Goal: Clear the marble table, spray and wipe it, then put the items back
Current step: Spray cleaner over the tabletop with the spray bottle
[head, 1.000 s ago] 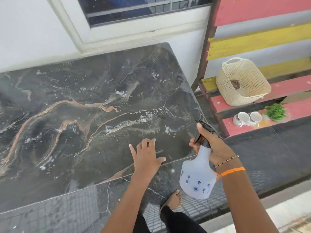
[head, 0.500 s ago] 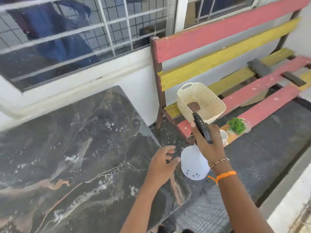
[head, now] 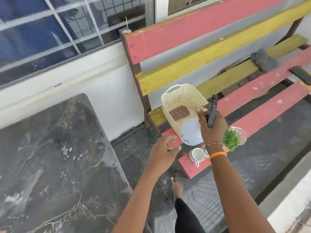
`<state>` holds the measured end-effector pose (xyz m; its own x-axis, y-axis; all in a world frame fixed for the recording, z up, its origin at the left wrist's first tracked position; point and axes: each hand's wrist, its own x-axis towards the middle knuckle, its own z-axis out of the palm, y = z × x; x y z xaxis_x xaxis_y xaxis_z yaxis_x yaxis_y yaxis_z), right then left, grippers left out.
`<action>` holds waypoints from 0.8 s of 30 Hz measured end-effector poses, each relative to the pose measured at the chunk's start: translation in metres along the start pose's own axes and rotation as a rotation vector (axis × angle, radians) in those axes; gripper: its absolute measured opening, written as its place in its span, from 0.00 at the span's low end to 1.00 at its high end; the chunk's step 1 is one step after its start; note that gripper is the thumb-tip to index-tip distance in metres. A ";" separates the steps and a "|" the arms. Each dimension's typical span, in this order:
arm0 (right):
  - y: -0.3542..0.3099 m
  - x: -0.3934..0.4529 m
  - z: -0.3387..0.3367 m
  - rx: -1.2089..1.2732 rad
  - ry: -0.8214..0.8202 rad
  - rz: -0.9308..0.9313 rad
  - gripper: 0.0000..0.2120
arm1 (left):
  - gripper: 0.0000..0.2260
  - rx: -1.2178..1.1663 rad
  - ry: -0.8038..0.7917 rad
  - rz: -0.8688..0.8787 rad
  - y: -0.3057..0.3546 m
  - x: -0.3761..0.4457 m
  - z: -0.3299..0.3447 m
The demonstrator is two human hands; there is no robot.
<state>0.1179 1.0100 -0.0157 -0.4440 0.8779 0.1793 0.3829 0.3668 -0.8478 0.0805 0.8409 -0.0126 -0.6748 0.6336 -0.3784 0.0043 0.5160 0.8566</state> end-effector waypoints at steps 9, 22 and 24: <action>0.079 0.082 0.049 0.024 -0.203 -0.059 0.11 | 0.13 -0.068 0.093 -0.174 0.029 0.101 0.040; 0.155 0.108 0.092 -0.159 -0.871 -0.064 0.13 | 0.14 -0.072 0.125 -0.284 0.010 0.167 0.053; 0.157 0.109 0.090 -0.161 -0.900 -0.097 0.14 | 0.14 -0.084 0.126 -0.297 0.009 0.173 0.054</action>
<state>0.0569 1.1351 -0.1737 -0.9173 0.2953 -0.2673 0.3894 0.5242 -0.7573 0.0039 0.9864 -0.0889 -0.7234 0.3839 -0.5739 -0.2634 0.6149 0.7433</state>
